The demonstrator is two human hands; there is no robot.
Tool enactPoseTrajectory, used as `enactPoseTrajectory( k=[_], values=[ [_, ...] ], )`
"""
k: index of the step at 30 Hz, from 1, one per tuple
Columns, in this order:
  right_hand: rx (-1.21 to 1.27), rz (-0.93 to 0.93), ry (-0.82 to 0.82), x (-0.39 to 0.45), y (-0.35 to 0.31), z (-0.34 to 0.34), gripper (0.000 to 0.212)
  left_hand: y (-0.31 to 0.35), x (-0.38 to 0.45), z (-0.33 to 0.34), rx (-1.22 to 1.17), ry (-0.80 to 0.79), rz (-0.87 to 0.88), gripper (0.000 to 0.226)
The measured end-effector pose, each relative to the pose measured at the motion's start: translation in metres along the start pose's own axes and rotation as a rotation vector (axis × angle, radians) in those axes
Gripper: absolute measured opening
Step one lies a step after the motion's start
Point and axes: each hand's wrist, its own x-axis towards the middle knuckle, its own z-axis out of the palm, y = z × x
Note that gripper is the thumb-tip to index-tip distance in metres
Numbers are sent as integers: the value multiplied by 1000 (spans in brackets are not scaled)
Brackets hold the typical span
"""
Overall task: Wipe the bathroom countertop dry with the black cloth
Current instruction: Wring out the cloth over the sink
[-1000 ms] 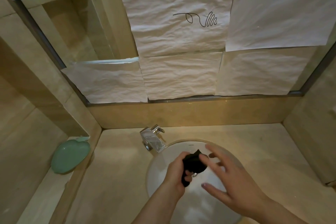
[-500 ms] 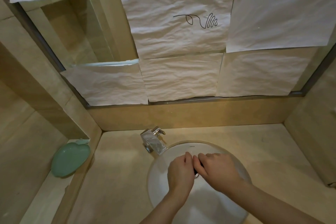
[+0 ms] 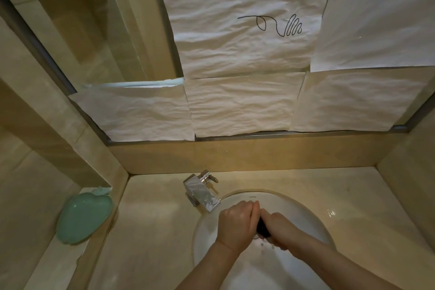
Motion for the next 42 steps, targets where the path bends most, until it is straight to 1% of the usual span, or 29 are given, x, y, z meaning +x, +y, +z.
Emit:
enactPoseTrajectory(
  k=[2,4,6,7,8,10,11,12,13,15,17,18,20,22,24,26,27,28,30,31,32,33,35,36,37,38,39,40,42],
  values=[
    [-78,-74,83,5,-2,0,47,1,0,4,-89,-28,-73,21],
    [-209,-197,140,4,-2,1,39,5,-2,4,-177,-26,-223,19],
    [-179,-293,172,-2,4,2,46,12,-3,-1,-301,-57,-517,25],
    [-200,-351,192,-8,8,2,42,14,-3,-3,-394,-88,-708,27],
    [-309,-455,209,-14,13,1,37,14,-2,-5,-507,-119,-910,28],
    [-605,-667,219,-22,26,-1,51,12,0,-8,-827,-212,-1276,33],
    [-745,-791,248,-21,30,-4,56,13,1,-11,-1007,-300,-1413,36],
    [-877,-885,261,-19,31,-9,55,15,1,-15,-1167,-402,-1493,37],
    [-947,-947,239,-16,29,-14,50,17,0,-19,-1280,-506,-1530,37],
    [-1048,-1113,214,-4,21,-22,44,22,-1,-27,-1346,-730,-1502,43],
    [-1134,-1288,219,10,12,-26,41,21,-2,-30,-1335,-906,-1400,53],
    [-1150,-1321,218,16,9,-25,38,20,-2,-29,-1324,-935,-1379,54],
    [-1143,-1330,281,25,5,-22,34,21,0,-29,-1259,-927,-1338,50],
    [-1128,-1252,358,31,6,-18,33,21,2,-22,-1153,-828,-1391,45],
    [-1141,-1089,391,36,9,-14,34,21,2,-13,-971,-700,-1427,44],
    [-1113,-927,452,43,17,-6,40,18,-2,-2,-753,-577,-1354,41],
    [-1054,-824,465,42,19,0,44,17,-7,3,-623,-539,-1259,37],
    [-978,-719,447,40,18,5,47,15,-16,12,-534,-458,-1215,36],
    [-893,-664,473,40,23,22,47,14,-27,18,-633,-241,-1187,37],
    [-880,-614,447,44,29,29,46,8,-32,18,-700,-352,-1111,36],
    [-920,-571,402,46,32,33,44,0,-34,22,-646,-466,-1103,37],
    [-950,-536,348,47,36,37,41,-1,-43,26,-486,-415,-1000,43],
    [-866,-409,244,54,48,46,22,-12,-55,41,-224,-329,-759,55],
    [-901,-417,186,58,55,50,18,-16,-56,41,-88,-324,-636,52],
    [-925,-402,173,60,60,52,22,-20,-54,41,36,-323,-511,45],
    [-873,-332,59,60,60,53,25,-23,-52,40,120,-295,-406,41],
    [-680,-314,9,60,62,54,33,-25,-48,38,151,-258,-298,40],
    [-605,-291,-9,59,66,53,46,-28,-44,38,126,-203,-208,40],
    [-553,-242,-33,58,59,48,63,-35,-36,37,67,-130,-133,41]
  ],
)
